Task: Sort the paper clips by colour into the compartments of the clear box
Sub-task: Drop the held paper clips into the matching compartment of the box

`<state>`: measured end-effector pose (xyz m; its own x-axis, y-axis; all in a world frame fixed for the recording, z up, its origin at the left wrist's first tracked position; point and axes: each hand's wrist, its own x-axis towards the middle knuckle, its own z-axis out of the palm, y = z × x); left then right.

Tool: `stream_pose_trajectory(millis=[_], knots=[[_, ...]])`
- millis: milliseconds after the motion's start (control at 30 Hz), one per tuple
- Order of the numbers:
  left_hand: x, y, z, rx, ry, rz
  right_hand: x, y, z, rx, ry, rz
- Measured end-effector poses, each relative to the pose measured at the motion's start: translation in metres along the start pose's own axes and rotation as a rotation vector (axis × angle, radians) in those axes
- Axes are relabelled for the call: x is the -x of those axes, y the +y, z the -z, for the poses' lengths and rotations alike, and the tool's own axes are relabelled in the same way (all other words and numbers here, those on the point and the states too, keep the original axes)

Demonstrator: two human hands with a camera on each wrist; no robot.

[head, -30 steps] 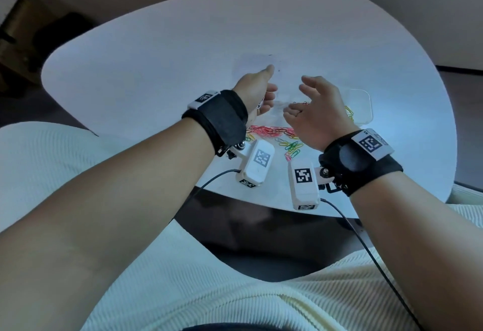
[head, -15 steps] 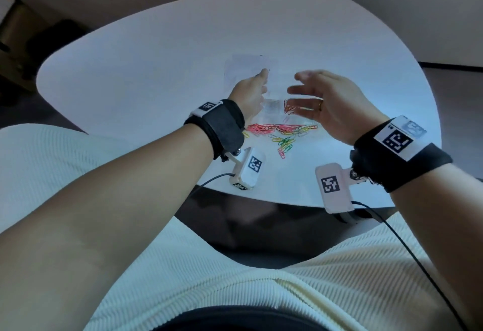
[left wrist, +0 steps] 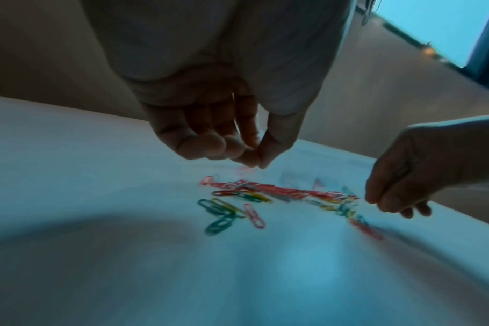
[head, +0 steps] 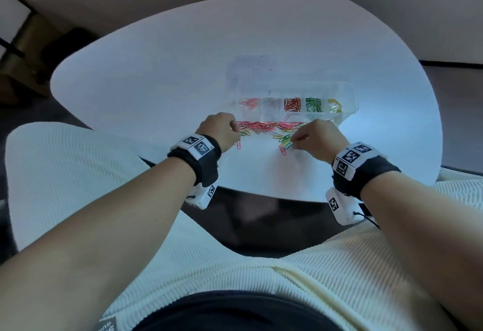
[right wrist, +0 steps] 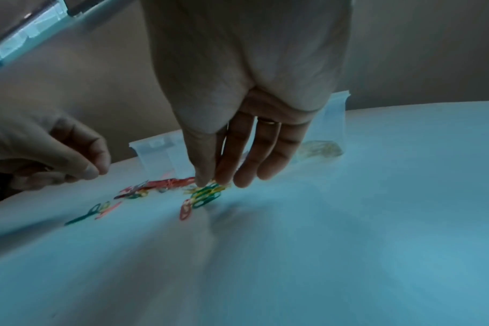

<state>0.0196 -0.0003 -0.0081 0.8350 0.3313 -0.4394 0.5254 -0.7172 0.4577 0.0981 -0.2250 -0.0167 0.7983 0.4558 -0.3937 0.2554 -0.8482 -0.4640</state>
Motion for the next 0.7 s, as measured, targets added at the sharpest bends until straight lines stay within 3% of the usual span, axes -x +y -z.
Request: stream_pose_trajectory(millis=[200,400,600,700], knots=[[-0.002,-0.010,-0.006,-0.045,0.017,0.012,0.001,-0.011,-0.022,0.118,0.023,0.055],[-0.007,-0.011,-0.026,-0.183,-0.024,-0.209,0.006,-0.014,-0.043,0.341,0.107,0.066],[-0.009,-0.016,-0.034,-0.277,-0.035,-0.299,0.008,-0.014,-0.043,0.209,0.011,0.017],[-0.008,-0.014,-0.034,-0.274,-0.040,-0.325,0.008,-0.018,-0.036,0.007,0.012,0.003]])
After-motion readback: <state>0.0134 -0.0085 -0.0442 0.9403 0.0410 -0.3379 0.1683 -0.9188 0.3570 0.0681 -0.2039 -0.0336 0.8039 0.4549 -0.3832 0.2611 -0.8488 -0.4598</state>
